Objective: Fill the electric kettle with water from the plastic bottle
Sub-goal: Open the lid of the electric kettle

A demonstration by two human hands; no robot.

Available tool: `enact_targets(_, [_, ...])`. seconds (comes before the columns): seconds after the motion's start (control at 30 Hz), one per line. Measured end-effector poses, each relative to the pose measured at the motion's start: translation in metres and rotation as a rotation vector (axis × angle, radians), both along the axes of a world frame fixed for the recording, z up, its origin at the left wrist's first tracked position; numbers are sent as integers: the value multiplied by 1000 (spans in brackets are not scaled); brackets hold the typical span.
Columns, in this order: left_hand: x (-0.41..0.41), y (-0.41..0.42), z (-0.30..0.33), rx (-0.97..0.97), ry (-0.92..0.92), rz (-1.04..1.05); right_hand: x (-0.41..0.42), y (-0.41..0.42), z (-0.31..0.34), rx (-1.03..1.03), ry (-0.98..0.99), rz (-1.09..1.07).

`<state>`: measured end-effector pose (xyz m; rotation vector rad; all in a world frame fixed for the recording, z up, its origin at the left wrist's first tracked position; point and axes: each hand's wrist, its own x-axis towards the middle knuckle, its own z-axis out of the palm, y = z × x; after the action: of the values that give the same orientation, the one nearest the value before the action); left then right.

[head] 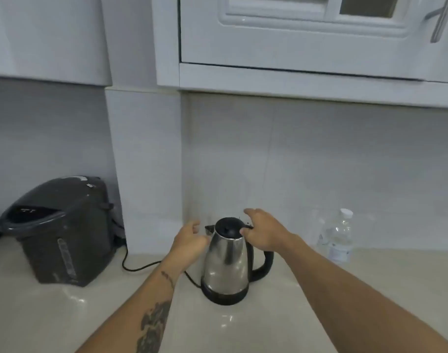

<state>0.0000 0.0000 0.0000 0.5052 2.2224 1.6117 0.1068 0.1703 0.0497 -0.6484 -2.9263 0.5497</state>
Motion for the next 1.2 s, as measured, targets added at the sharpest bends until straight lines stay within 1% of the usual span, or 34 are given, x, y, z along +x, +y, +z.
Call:
enact_targets(0.2, [-25, 10, -29, 4, -123, -106, -28, -16, -20, -3, -32, -94])
enact_targets(0.5, [-57, 24, -50, 62, -224, -258, -57, -22, -34, -4, 4, -192])
enact_targets(0.63, [-62, 28, -60, 64, -221, -267, -64, -20, -37, 4, 10, -226])
enact_targets(0.8, [-59, 34, -65, 74, -175, -249, -66, -21, -41, -15, 9, -270])
enact_targets(0.97, [-51, 35, -66, 64, -110, -199, -69, -20, -47, -7, 77, -302])
enact_targets(1.2, [-50, 32, -67, 73, -104, -204, -72, -20, -52, 29, 203, -381])
